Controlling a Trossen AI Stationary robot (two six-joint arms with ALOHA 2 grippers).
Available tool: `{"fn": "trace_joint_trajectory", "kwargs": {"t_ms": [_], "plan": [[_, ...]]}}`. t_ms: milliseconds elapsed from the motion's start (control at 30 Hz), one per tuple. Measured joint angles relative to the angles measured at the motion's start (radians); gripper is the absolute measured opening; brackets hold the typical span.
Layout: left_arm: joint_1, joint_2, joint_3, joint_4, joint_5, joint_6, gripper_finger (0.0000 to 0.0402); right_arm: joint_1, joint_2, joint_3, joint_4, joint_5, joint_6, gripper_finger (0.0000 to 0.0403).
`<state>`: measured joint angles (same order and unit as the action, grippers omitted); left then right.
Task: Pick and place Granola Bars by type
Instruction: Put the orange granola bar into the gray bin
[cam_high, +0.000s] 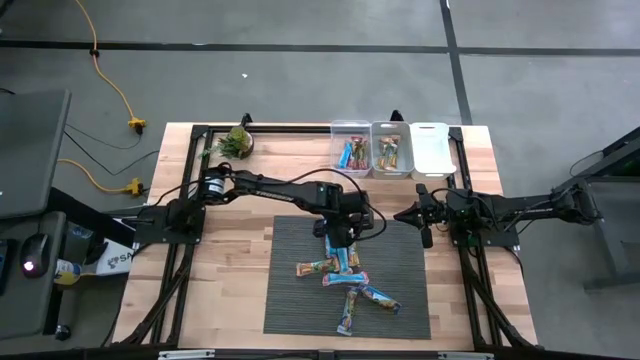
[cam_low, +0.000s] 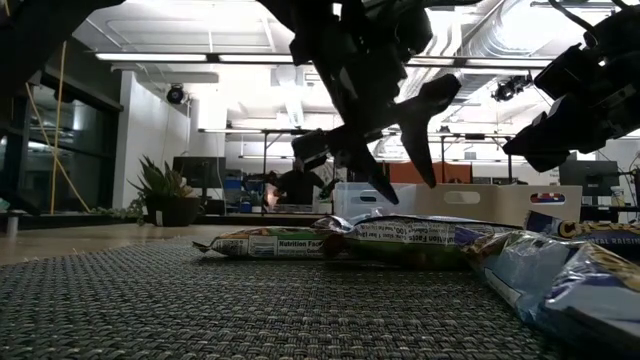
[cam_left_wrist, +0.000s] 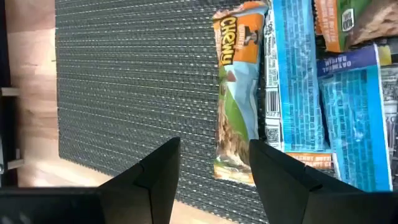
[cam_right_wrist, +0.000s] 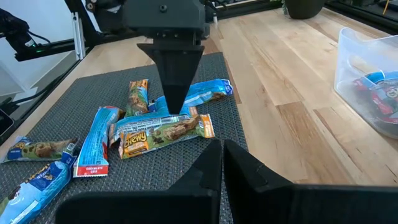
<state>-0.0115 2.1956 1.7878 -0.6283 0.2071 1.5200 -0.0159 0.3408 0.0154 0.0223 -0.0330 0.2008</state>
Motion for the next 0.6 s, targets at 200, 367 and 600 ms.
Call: {"fn": "trace_joint_trajectory", "kwargs": {"t_ms": [200, 367, 600], "plan": [[-0.014, 0.011, 0.0, 0.001, -0.003, -0.006, 0.0186, 0.0, 0.0, 0.0, 0.0, 0.0, 0.0, 0.0], [-0.022, 0.036, -0.002, -0.005, -0.003, -0.006, 0.0186, 0.0, 0.0, 0.0, -0.001, 0.0, 0.0, 0.0], [-0.022, 0.073, 0.001, 0.043, -0.019, -0.013, 0.0186, 0.0, 0.0, 0.0, -0.001, 0.0, 0.0, 0.0]]}}
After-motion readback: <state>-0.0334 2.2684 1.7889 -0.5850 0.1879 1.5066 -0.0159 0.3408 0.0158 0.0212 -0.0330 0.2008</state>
